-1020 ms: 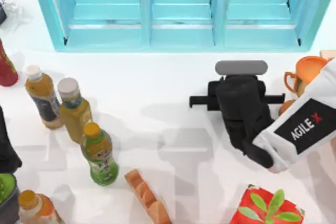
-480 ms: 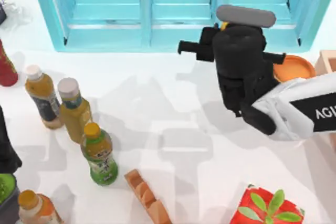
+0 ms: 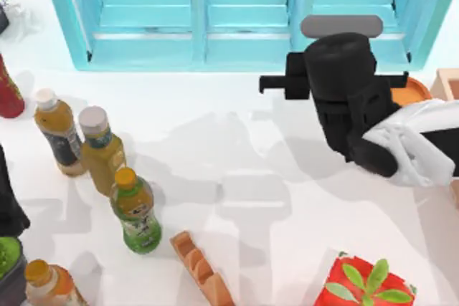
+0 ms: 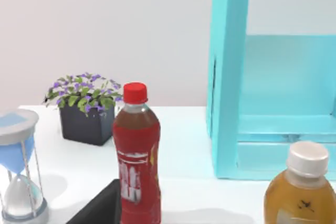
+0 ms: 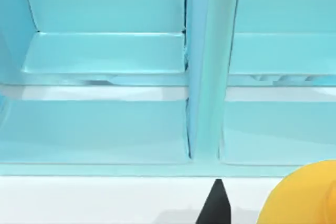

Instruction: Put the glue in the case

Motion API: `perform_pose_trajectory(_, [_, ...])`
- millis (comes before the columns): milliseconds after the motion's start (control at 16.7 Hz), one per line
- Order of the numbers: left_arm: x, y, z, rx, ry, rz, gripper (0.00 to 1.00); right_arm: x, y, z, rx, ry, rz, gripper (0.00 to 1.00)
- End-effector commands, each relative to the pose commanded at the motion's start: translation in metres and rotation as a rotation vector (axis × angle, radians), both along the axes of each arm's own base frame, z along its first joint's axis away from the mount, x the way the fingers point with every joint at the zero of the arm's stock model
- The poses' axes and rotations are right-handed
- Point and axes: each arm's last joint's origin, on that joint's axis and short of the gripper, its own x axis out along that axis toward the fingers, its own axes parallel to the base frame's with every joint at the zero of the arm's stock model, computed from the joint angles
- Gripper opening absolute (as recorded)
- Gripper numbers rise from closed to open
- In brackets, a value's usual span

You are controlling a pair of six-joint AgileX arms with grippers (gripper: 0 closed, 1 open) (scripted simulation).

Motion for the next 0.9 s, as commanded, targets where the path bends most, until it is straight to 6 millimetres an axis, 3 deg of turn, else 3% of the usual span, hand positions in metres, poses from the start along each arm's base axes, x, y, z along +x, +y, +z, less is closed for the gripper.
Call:
perform_pose_trajectory(300, [0.000, 0.000, 0.000, 0.000, 0.000, 0.000, 1.00, 0.003, 0.001, 0.008, 0.016, -0.017, 0.012, 0.00])
perform_pose_trajectory(480, [0.000, 0.000, 0.000, 0.000, 0.000, 0.000, 1.00, 0.022, -0.026, 0.026, -0.026, -0.011, 0.038, 0.00])
perform_pose_trajectory(660, [0.000, 0.000, 0.000, 0.000, 0.000, 0.000, 1.00, 0.045, -0.087, 0.047, -0.127, 0.036, 0.084, 0.00])
perform_pose_trajectory(900, [0.000, 0.000, 0.000, 0.000, 0.000, 0.000, 1.00, 0.053, -0.208, 0.062, -0.288, 0.166, 0.182, 0.00])
